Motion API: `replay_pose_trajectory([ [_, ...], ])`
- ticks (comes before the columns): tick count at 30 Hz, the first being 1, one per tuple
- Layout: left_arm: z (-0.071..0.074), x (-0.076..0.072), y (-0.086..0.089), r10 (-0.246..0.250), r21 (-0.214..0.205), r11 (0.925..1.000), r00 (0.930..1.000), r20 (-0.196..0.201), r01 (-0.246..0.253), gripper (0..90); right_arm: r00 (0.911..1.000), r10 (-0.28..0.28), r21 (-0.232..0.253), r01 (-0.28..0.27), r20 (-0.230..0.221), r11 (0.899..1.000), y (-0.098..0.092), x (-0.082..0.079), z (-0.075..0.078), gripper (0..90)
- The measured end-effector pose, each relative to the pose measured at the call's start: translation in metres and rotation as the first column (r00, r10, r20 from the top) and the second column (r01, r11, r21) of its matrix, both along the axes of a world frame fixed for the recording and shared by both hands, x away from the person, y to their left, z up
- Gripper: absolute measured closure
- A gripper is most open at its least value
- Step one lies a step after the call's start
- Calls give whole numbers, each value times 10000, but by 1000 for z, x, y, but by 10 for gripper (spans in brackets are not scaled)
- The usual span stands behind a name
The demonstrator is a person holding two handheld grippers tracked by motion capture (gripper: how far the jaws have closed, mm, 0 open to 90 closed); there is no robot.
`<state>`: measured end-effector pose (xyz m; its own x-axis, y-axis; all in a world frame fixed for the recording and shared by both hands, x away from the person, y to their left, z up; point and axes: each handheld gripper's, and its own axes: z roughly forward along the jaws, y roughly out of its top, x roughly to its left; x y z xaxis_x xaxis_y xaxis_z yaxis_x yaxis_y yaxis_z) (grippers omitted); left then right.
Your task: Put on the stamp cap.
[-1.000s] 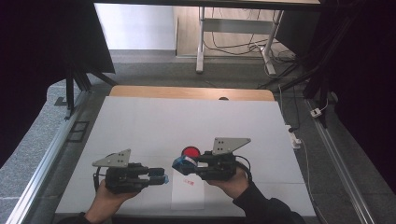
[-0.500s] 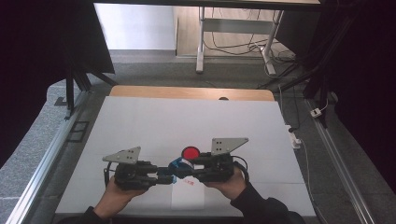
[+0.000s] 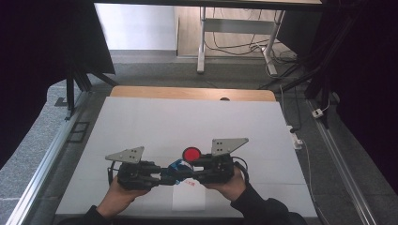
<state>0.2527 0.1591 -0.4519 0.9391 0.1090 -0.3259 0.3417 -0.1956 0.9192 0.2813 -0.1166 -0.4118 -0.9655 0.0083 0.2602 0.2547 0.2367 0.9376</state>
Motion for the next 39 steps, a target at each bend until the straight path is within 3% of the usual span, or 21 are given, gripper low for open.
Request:
replay_pose_trajectory([
  [11,0,1,-1,-177,-164,9997,9998,71,178,684,9997,195,46,-194,-124,9998,1,1,-2,701],
  [21,1,0,-1,-389,-261,9989,9987,315,397,685,9972,511,214,-500,-550,9985,1,2,-2,701],
  [28,1,-2,-1,-297,-171,9994,9984,476,305,687,9980,529,144,-524,-350,9985,1,2,-1,693],
  [39,2,-2,0,-148,-81,9999,9992,377,151,690,9990,396,-23,-396,-211,9992,2,1,0,648],
])
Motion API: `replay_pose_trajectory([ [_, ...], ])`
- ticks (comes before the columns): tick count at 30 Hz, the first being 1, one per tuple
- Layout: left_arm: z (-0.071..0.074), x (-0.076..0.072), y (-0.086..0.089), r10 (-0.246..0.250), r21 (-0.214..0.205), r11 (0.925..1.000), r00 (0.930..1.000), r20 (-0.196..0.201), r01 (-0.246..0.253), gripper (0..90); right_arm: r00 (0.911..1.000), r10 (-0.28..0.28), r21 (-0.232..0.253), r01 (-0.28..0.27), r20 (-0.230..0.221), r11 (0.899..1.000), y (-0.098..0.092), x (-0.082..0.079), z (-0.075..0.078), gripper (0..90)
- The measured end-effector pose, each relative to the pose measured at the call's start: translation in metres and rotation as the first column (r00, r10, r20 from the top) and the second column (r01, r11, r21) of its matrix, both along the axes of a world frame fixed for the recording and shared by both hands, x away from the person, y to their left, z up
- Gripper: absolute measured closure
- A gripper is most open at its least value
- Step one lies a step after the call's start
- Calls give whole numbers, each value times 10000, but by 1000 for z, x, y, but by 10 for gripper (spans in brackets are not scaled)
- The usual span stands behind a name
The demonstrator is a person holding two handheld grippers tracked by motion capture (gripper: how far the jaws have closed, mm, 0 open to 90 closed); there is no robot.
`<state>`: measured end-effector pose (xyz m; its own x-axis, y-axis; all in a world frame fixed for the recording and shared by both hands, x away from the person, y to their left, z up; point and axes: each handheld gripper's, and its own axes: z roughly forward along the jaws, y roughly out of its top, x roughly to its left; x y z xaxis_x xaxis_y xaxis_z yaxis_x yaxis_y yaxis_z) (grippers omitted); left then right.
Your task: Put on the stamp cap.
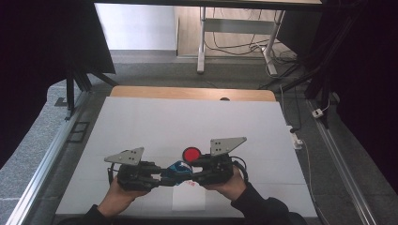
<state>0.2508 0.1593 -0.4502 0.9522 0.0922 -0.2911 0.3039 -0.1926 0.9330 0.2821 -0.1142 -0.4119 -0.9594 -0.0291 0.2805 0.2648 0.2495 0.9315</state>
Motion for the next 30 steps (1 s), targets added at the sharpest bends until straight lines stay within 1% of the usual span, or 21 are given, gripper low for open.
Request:
replay_pose_trajectory([
  [4,0,0,1,0,-45,10000,10000,-26,0,690,10000,-4,-35,4,24,10000,0,0,0,650],
  [6,0,0,1,-37,-93,9999,10000,-61,36,690,10000,-14,12,14,-32,10000,-1,0,1,692],
  [11,0,0,1,-62,-91,9999,10000,-46,61,690,10000,11,0,-11,-67,10000,-1,0,1,699],
  [13,0,0,1,-77,-84,9999,10000,36,77,688,10000,34,-17,-34,-83,10000,-1,0,1,701],
  [16,1,-1,1,-201,-50,9998,9998,77,202,687,9999,117,-129,-117,4,9998,0,-1,3,703],
  [19,2,-1,0,-295,72,9995,9995,70,295,687,9997,226,-210,-228,-67,9995,0,-2,3,704],
  [22,4,-2,-1,-351,381,9987,9992,169,344,687,9995,326,-356,-326,0,9988,0,-2,3,704],
  [27,5,-3,-2,-445,600,9973,9987,242,430,687,9991,372,-468,-363,191,9982,1,-4,4,705],
  [30,6,-3,-3,-445,614,9972,9989,172,434,688,9992,400,-402,-398,58,9984,1,-4,3,705],
])
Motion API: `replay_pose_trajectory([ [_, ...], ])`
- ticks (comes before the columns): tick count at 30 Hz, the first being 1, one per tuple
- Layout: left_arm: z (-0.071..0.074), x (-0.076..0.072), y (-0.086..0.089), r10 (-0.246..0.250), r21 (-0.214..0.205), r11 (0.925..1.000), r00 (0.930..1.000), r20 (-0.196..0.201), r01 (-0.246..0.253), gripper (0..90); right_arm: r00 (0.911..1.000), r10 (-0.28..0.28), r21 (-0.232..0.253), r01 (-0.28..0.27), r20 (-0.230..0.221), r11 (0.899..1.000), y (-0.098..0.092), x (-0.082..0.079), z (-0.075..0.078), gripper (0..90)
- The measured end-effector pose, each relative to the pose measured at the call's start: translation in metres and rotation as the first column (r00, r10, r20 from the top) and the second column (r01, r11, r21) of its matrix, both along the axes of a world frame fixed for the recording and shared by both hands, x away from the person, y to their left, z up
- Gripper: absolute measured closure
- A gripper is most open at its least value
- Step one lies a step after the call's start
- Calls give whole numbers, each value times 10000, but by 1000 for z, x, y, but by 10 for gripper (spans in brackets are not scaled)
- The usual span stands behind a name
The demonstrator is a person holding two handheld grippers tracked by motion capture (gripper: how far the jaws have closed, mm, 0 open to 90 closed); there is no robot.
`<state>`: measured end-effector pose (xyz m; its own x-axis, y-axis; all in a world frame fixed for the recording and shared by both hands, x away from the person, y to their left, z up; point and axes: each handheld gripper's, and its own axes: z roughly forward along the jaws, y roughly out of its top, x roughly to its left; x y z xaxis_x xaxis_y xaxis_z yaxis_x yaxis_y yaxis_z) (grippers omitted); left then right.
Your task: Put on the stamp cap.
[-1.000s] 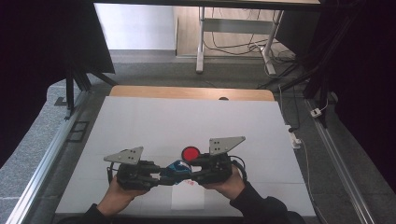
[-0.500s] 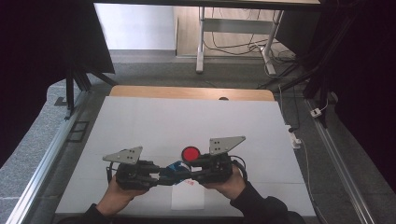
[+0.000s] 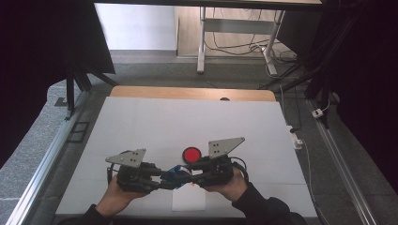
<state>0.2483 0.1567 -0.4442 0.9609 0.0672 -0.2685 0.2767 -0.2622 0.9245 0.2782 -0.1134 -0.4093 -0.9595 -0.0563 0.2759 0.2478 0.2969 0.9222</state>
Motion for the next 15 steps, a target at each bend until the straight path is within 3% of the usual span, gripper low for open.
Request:
replay_pose_trajectory([
  [4,-1,1,0,-13,-9,10000,10000,-22,13,687,10000,-24,42,25,-97,10000,-1,1,-2,705],
  [15,-3,1,-1,190,95,9998,9997,-130,-189,661,9998,-129,-206,133,161,9997,1,1,-1,704],
])
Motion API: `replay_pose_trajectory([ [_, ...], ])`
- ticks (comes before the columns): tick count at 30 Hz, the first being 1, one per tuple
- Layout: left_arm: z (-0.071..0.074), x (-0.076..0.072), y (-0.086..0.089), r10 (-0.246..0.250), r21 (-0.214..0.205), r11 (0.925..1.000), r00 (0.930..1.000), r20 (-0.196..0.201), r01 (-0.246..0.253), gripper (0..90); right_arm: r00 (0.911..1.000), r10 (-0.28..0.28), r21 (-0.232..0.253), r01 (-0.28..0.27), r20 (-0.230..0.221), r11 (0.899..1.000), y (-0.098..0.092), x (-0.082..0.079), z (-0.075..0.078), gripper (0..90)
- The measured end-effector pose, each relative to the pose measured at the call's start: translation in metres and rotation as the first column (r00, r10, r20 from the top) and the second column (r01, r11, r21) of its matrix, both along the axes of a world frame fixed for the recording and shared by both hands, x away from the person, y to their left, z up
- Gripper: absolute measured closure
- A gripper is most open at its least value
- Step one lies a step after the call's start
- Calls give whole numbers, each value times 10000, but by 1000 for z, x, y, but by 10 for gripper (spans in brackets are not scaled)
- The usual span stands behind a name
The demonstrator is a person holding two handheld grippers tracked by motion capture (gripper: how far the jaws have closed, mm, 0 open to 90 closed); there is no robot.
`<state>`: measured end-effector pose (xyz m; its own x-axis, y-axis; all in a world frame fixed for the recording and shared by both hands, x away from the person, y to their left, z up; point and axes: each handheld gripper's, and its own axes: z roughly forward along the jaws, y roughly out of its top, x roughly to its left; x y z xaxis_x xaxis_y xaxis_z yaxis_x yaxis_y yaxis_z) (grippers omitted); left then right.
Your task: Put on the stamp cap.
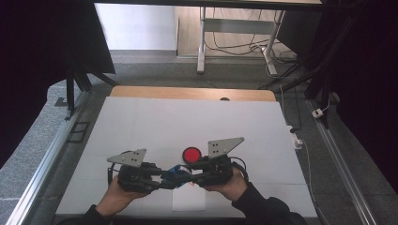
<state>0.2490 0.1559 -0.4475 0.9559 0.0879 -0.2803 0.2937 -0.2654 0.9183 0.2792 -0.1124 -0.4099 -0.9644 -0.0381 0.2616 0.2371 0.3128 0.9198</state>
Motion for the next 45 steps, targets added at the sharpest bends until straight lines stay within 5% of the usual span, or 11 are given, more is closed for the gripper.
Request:
replay_pose_trajectory([
  [7,-1,0,0,18,69,10000,10000,-50,-18,622,10000,-77,-106,77,39,9999,0,0,-1,704],
  [18,-2,1,1,-66,-208,9998,9999,-151,63,681,9998,26,171,-22,-203,9999,-1,1,-2,704],
  [32,3,-1,-1,-407,297,9987,9992,33,406,686,9985,269,377,-252,-466,9990,0,0,-8,706],
  [37,3,-1,-2,-292,147,9995,9994,200,289,683,9992,247,256,-239,-314,9994,-1,-1,-5,705],
  [45,2,-3,-5,73,285,9996,9993,371,-83,571,9997,165,114,-163,-170,9998,2,0,-4,705],
])
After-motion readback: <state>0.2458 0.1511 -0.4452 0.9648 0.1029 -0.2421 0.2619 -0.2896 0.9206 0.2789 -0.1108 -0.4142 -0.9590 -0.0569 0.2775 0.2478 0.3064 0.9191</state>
